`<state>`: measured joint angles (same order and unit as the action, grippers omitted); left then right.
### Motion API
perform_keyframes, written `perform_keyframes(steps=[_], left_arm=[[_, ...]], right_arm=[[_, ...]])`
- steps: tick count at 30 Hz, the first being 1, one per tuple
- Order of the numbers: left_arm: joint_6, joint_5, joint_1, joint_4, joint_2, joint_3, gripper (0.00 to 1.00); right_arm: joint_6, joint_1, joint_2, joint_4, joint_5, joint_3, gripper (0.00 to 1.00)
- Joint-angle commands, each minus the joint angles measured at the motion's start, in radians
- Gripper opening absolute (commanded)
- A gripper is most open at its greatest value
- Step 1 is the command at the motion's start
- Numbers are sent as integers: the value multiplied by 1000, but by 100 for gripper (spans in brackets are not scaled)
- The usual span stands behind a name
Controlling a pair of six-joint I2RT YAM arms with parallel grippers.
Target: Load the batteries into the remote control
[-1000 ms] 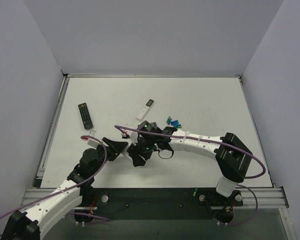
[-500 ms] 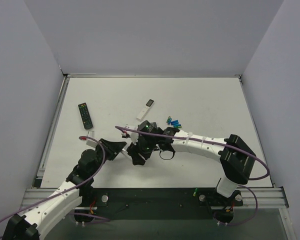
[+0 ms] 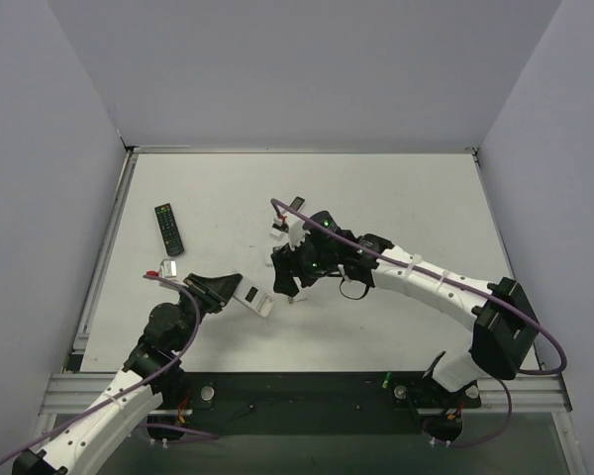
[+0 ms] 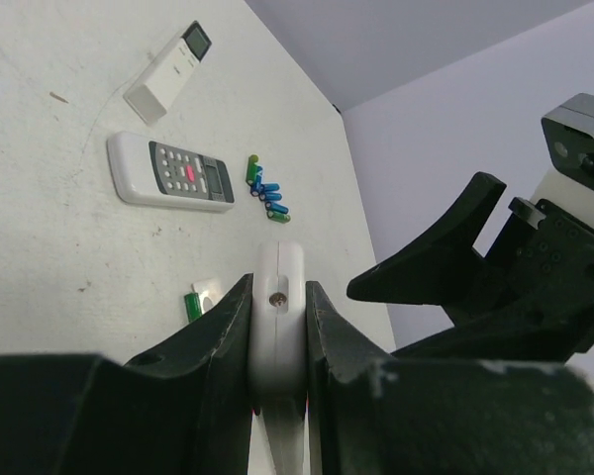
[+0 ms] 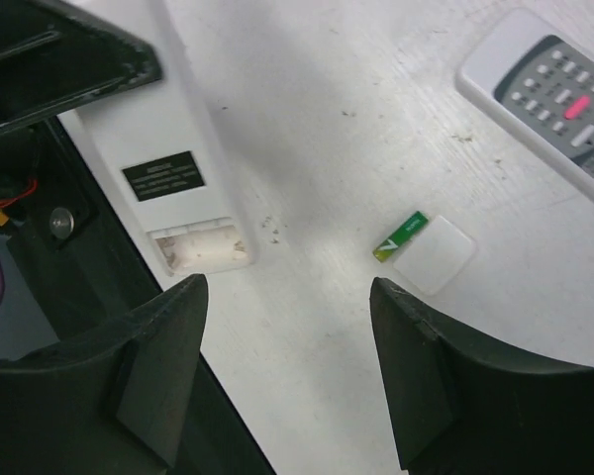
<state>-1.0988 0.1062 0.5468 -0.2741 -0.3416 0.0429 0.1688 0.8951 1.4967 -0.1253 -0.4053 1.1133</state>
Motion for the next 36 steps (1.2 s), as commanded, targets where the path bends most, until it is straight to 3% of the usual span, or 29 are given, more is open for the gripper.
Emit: perform_keyframes(steps=[1,8,15,21,28,36], left_arm=[[80,41,-5,67,30,-109,0],[93,39,-5,82,3,-110,0],[83,32,-5,81,-54,-94,0],[60,21,-5,69,-74,-103,0],[51,32,-5,68,-79,-106,0],[36,50,-5,150,-99,-80,0]], right_arm=[[61,-30,-16,-57,86,-13,61],[74,-50,8,-151,158,-24,57],[77,-56,135,-203,278,39,40],[107,-137,194,-223,387,57,38],[93,-122,227,-217,318,100,34],[106,-58,342,-214,286,218,23]])
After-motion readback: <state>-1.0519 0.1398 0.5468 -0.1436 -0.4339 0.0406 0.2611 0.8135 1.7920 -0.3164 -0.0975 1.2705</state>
